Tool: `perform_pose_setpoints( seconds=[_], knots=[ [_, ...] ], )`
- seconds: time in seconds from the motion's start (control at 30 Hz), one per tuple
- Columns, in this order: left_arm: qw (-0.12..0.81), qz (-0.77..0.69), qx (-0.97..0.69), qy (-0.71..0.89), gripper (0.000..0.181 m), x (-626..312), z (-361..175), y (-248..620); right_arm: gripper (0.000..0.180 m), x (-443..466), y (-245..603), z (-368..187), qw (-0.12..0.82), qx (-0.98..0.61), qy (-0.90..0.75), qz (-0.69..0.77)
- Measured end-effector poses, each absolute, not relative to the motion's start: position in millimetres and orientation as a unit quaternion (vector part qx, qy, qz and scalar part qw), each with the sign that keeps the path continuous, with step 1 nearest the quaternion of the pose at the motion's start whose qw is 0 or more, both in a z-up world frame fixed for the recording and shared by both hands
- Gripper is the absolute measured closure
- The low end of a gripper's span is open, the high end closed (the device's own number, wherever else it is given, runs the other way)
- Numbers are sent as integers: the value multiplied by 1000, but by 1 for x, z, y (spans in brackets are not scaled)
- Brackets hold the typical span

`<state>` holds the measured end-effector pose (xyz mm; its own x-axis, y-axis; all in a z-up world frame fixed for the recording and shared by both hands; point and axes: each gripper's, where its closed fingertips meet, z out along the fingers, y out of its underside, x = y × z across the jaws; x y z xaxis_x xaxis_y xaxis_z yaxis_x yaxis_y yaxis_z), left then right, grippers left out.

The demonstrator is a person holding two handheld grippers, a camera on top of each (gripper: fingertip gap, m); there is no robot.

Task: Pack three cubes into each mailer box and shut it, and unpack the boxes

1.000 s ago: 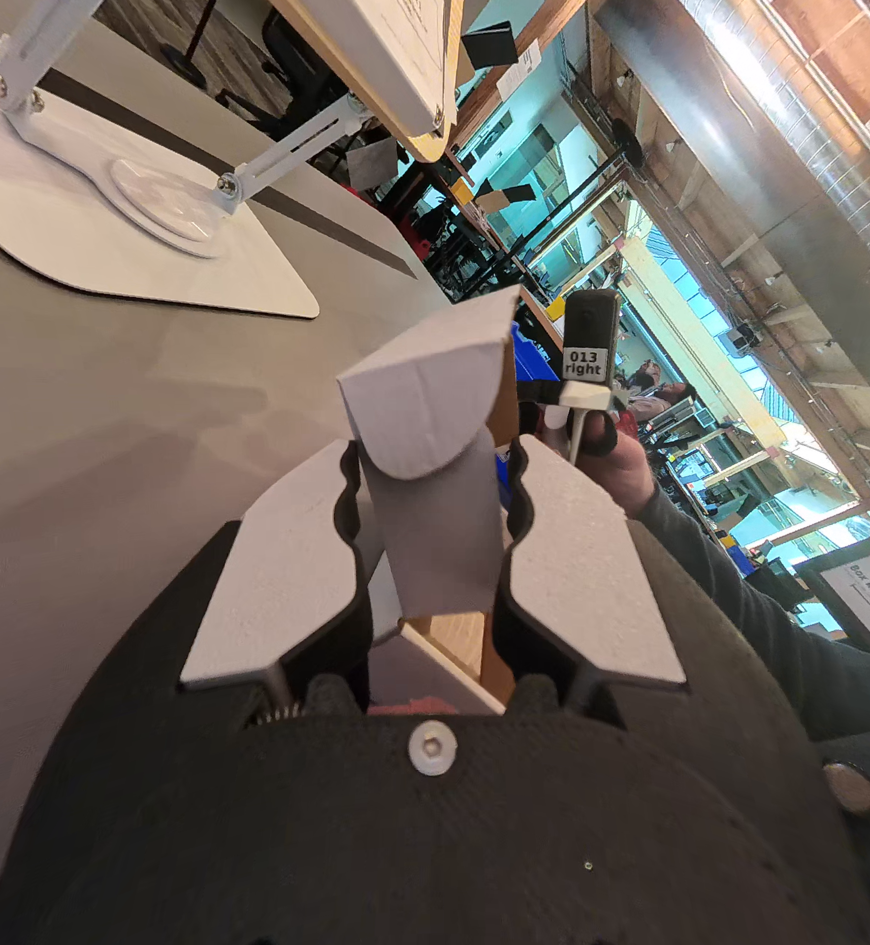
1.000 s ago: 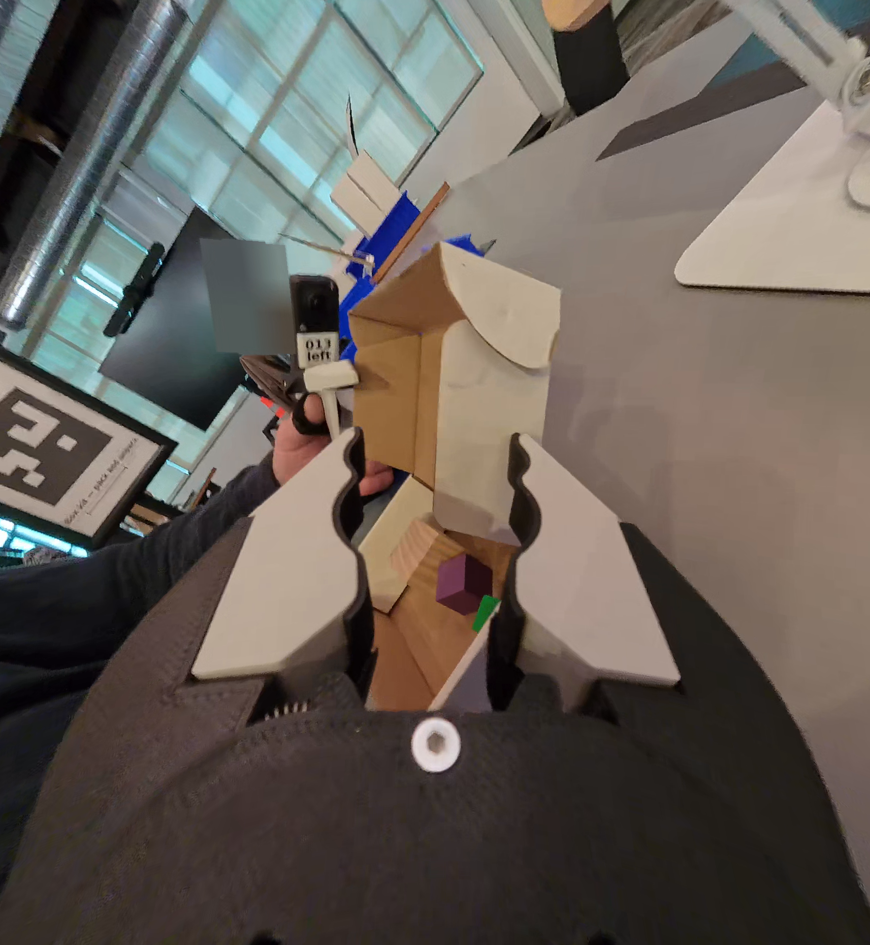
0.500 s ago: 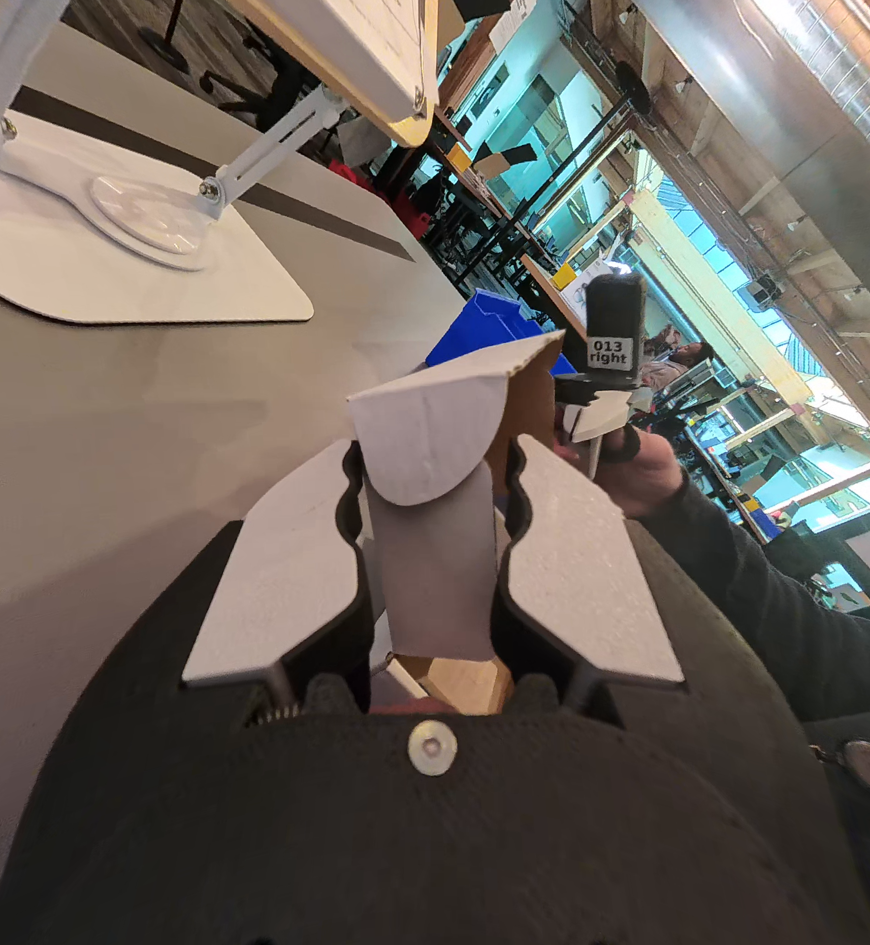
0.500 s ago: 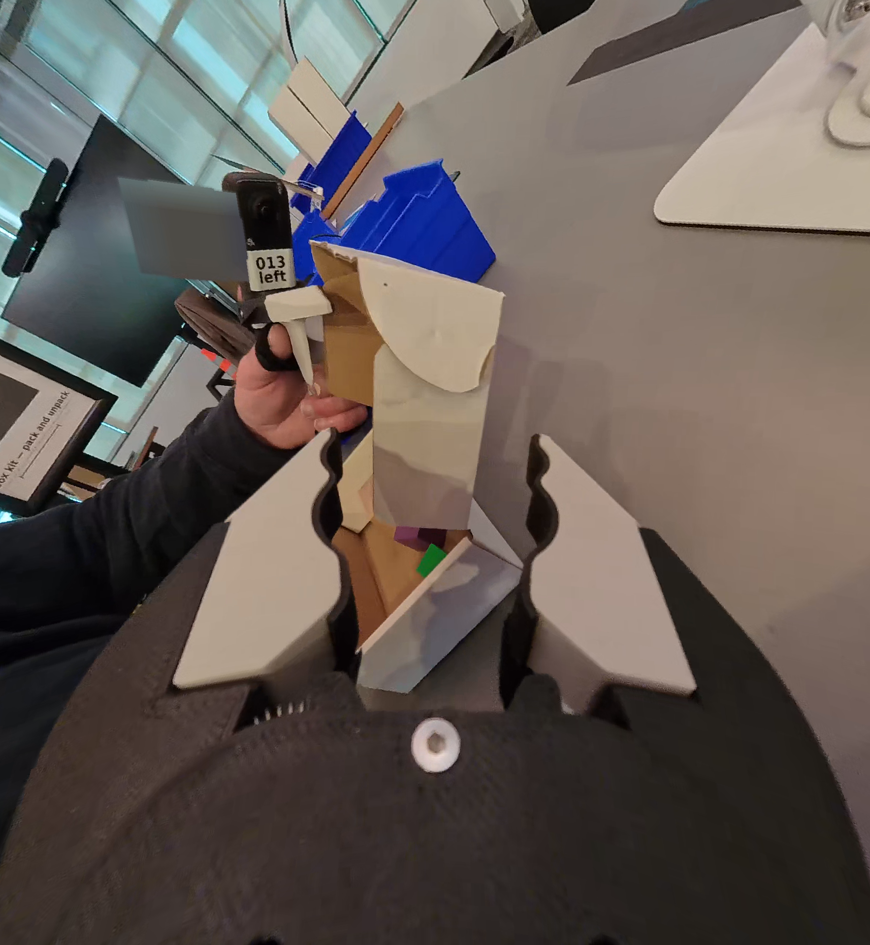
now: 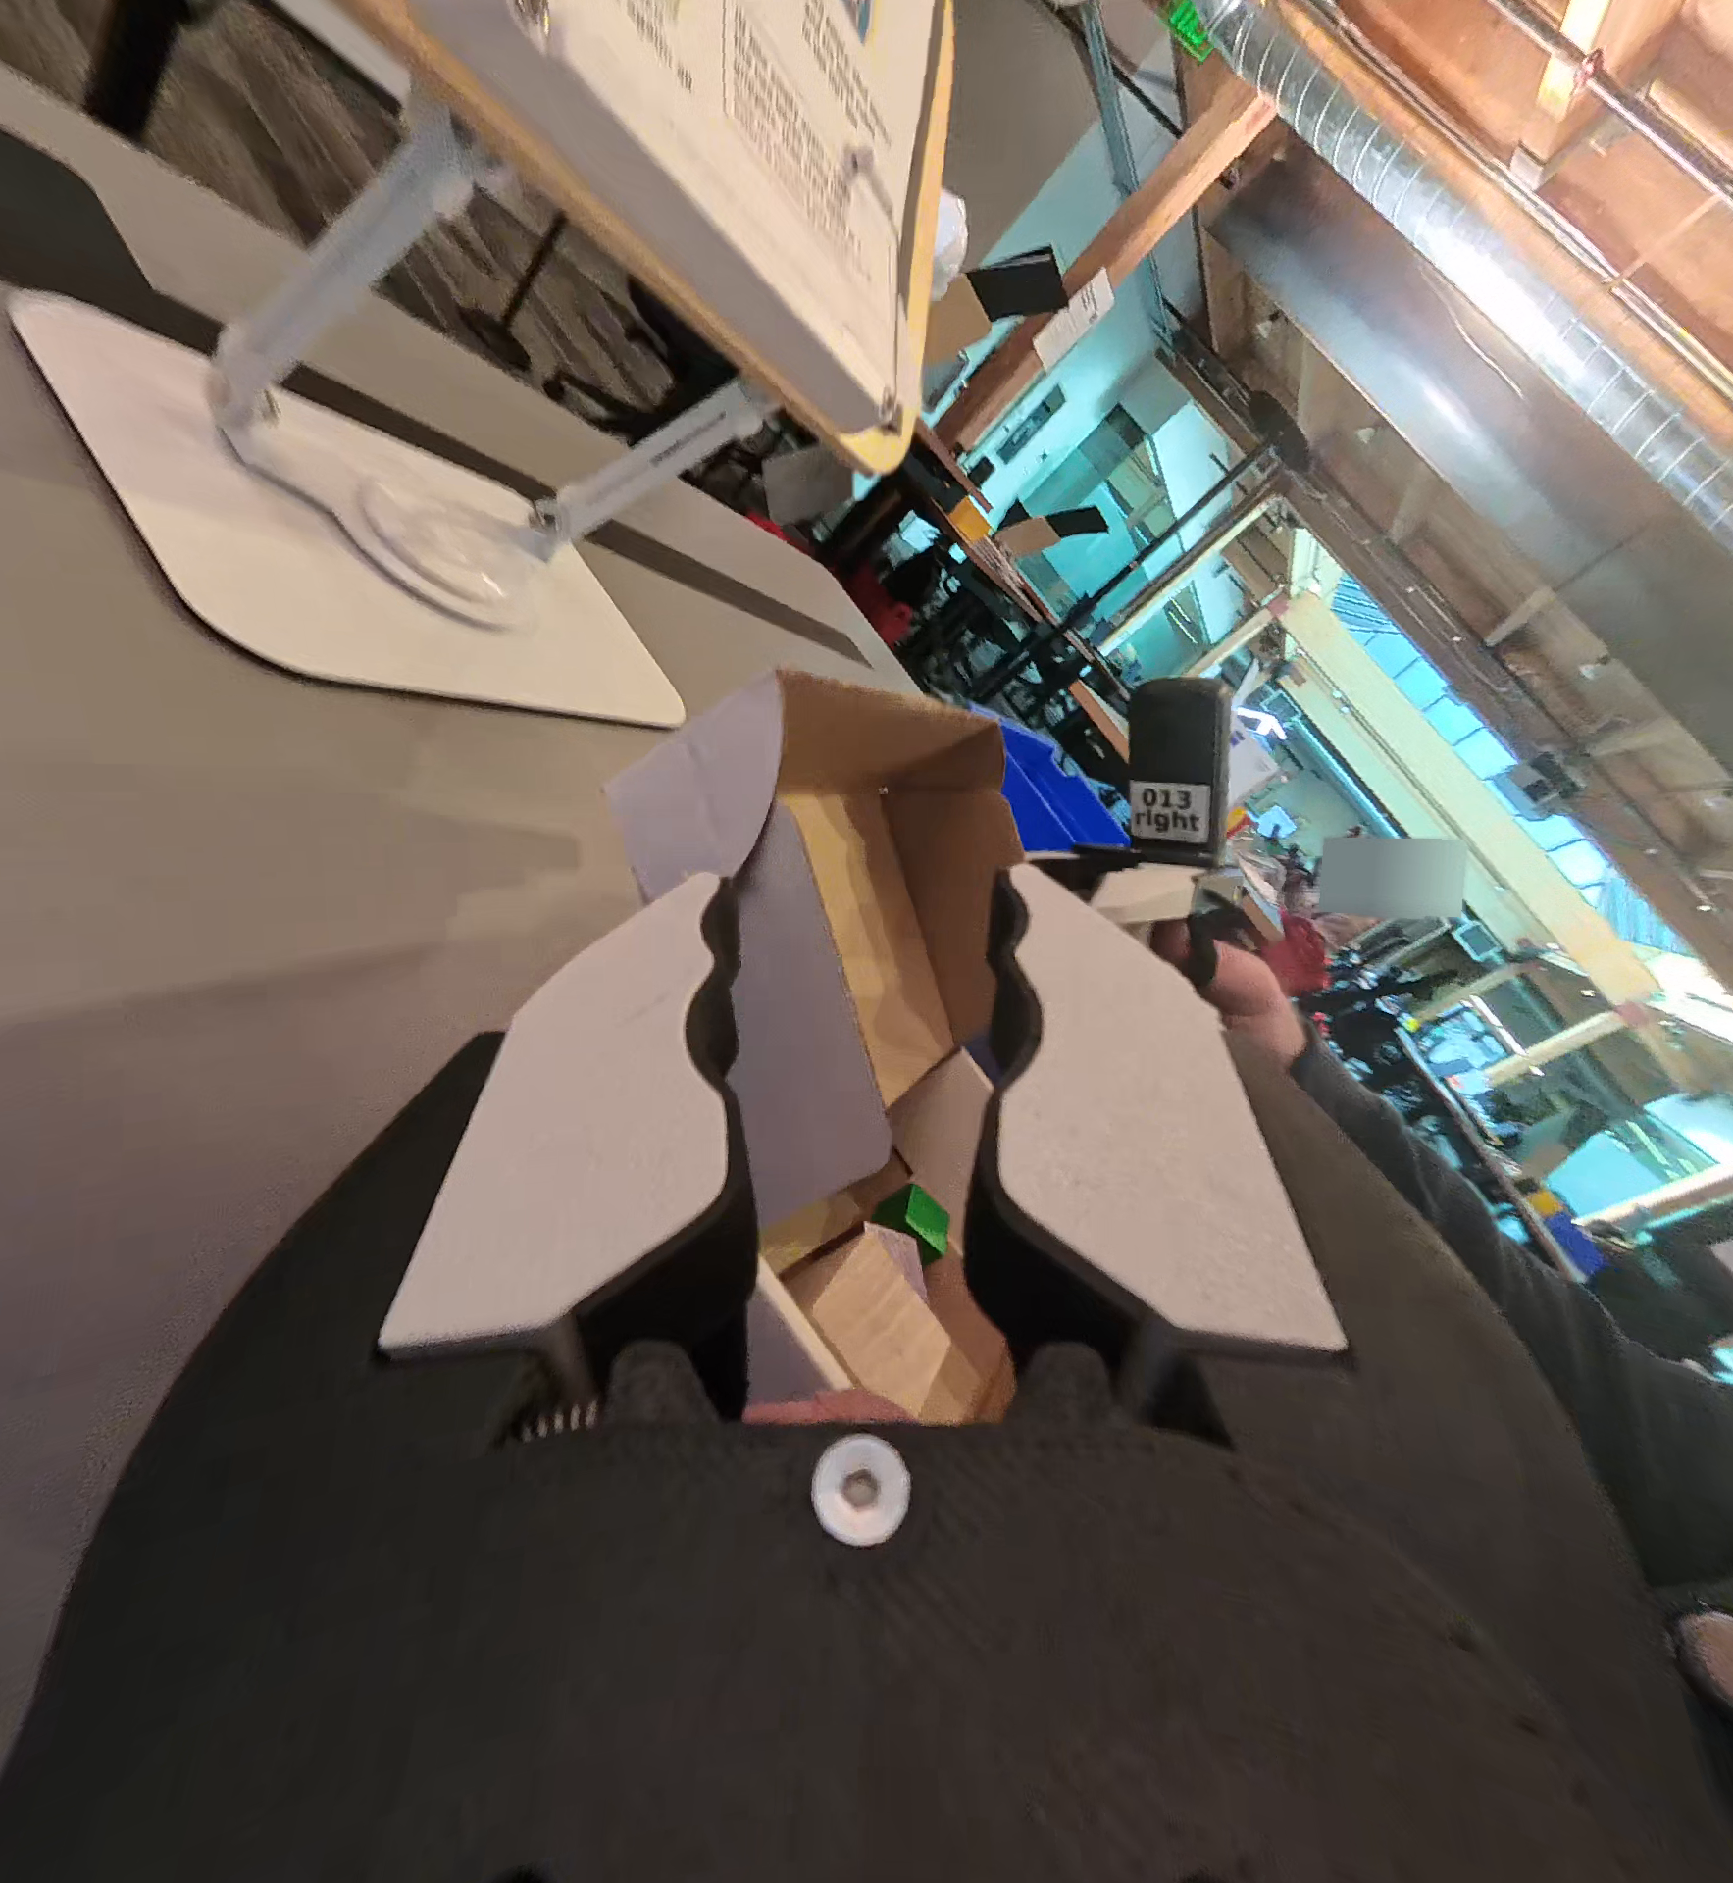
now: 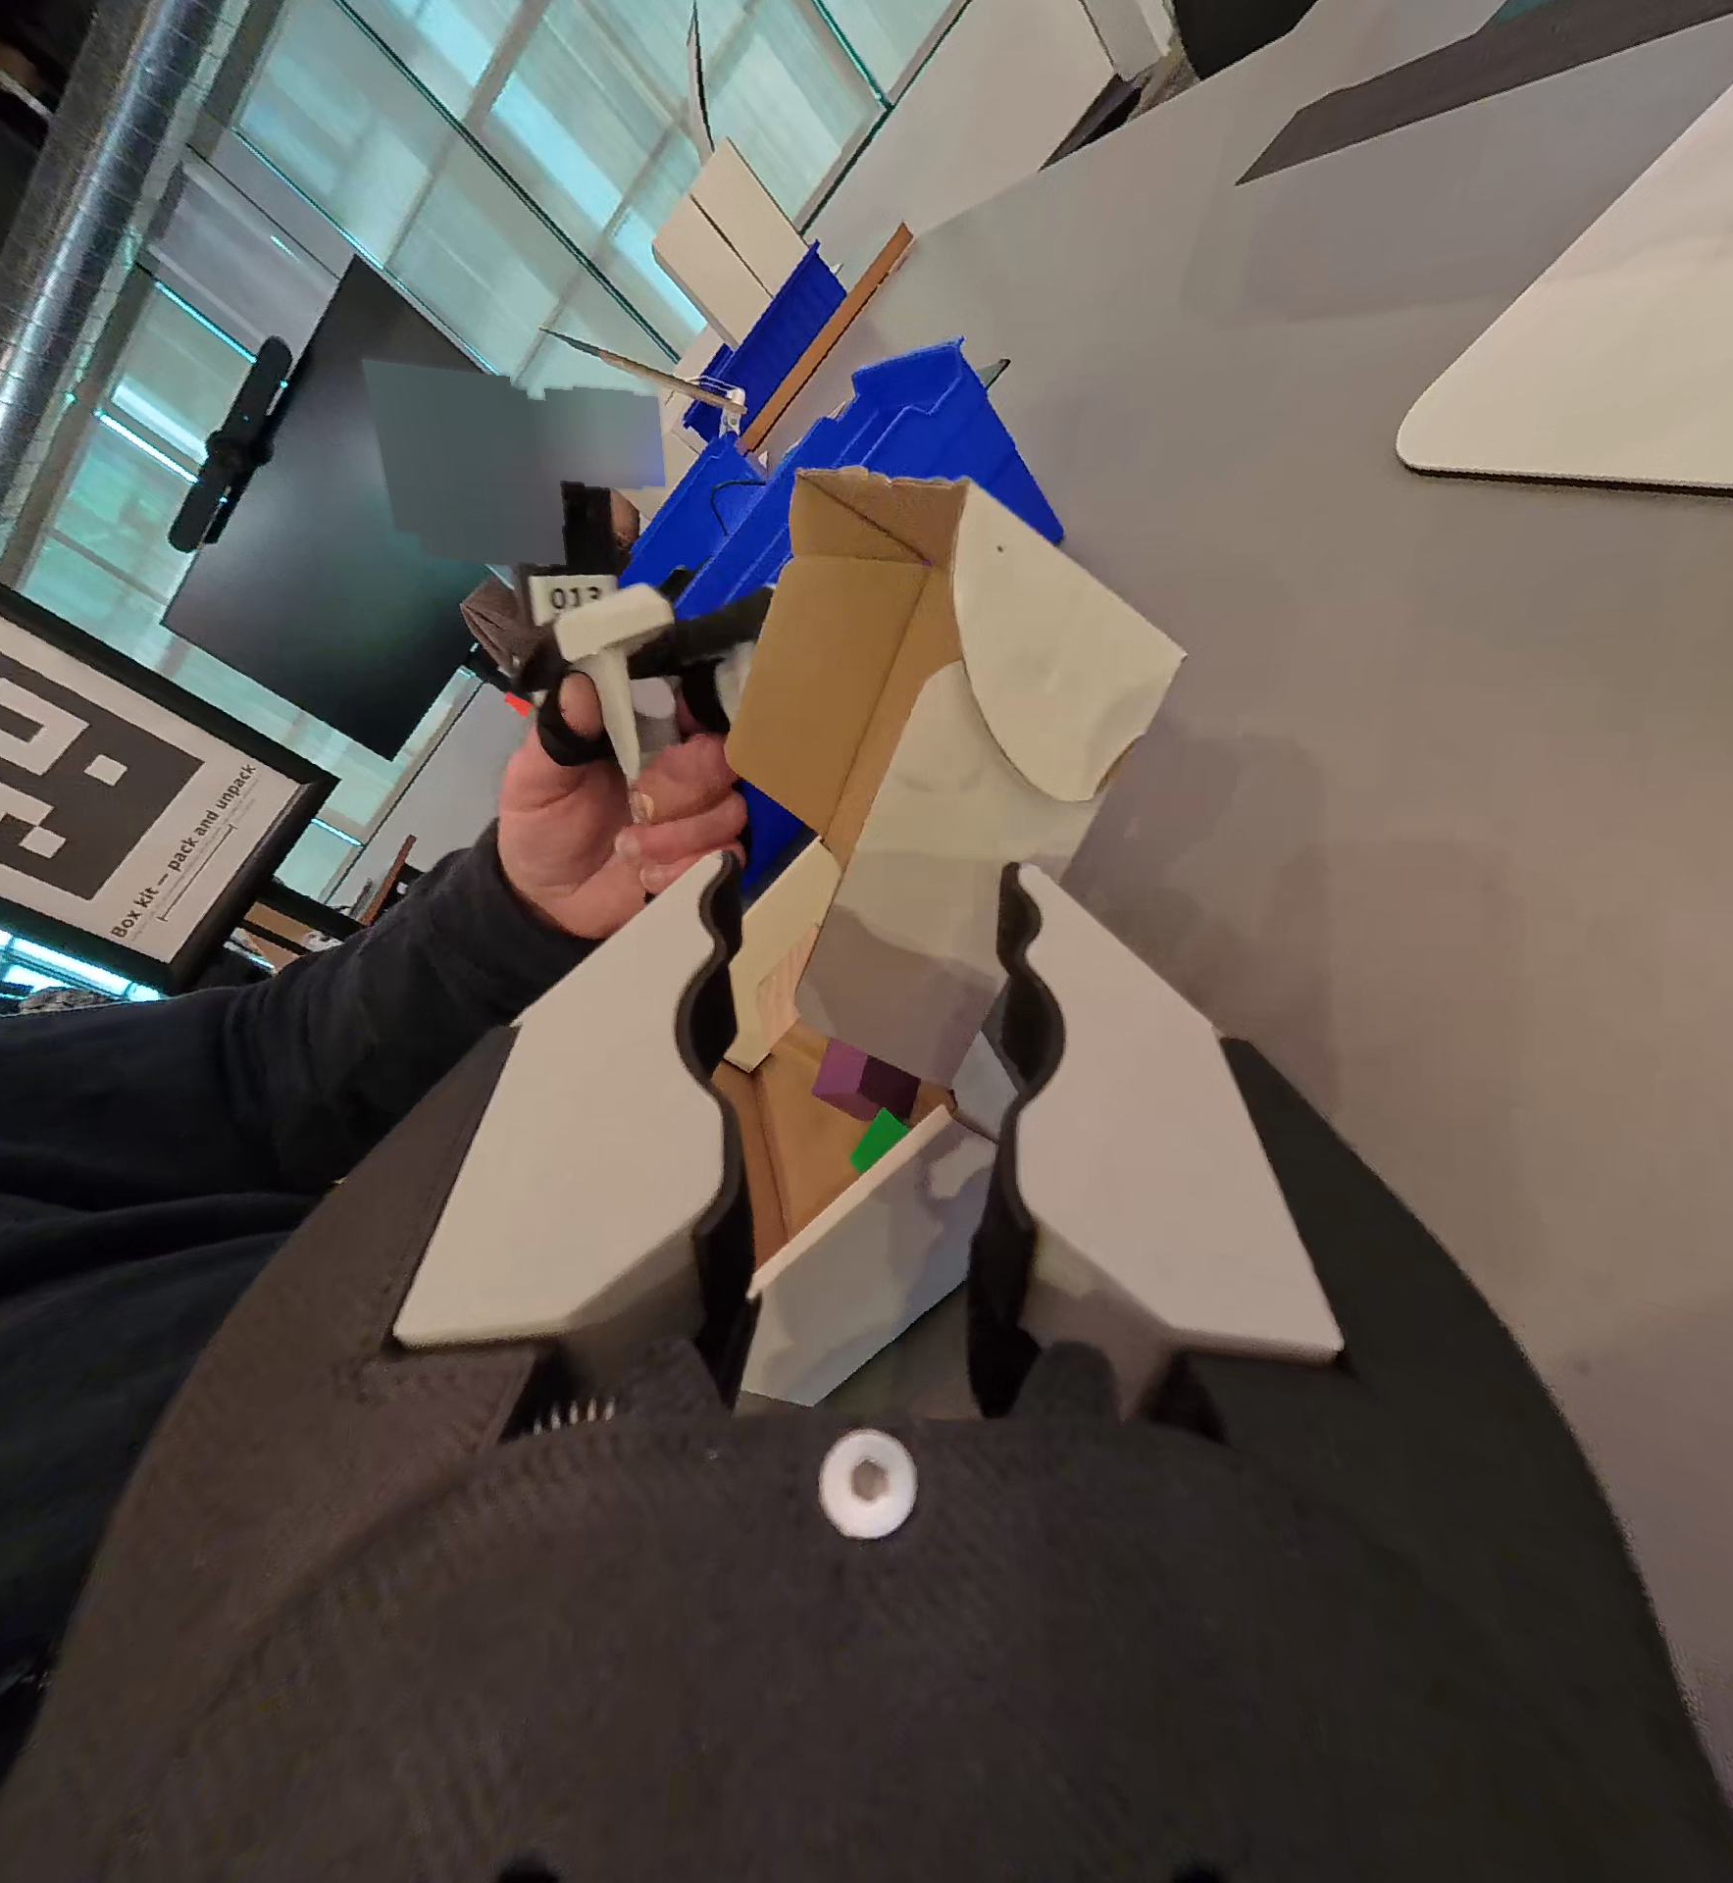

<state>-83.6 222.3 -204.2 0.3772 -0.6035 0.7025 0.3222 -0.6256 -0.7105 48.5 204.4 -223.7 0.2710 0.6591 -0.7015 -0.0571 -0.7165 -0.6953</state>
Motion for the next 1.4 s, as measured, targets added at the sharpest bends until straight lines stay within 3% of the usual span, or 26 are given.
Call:
perform_pose_setpoints(
  seconds=[0.43,0.8,1.4],
  knots=[
    [368,-554,-737,124,135,-68,-227,220,142,47,206,-231,307,-737,-209,565],
    [425,-504,-720,218,151,-61,-207,190,149,52,186,-227,332,-751,-265,506],
    [512,-327,-722,330,155,-60,-215,178,149,45,180,-224,401,-753,-355,383]
  ],
)
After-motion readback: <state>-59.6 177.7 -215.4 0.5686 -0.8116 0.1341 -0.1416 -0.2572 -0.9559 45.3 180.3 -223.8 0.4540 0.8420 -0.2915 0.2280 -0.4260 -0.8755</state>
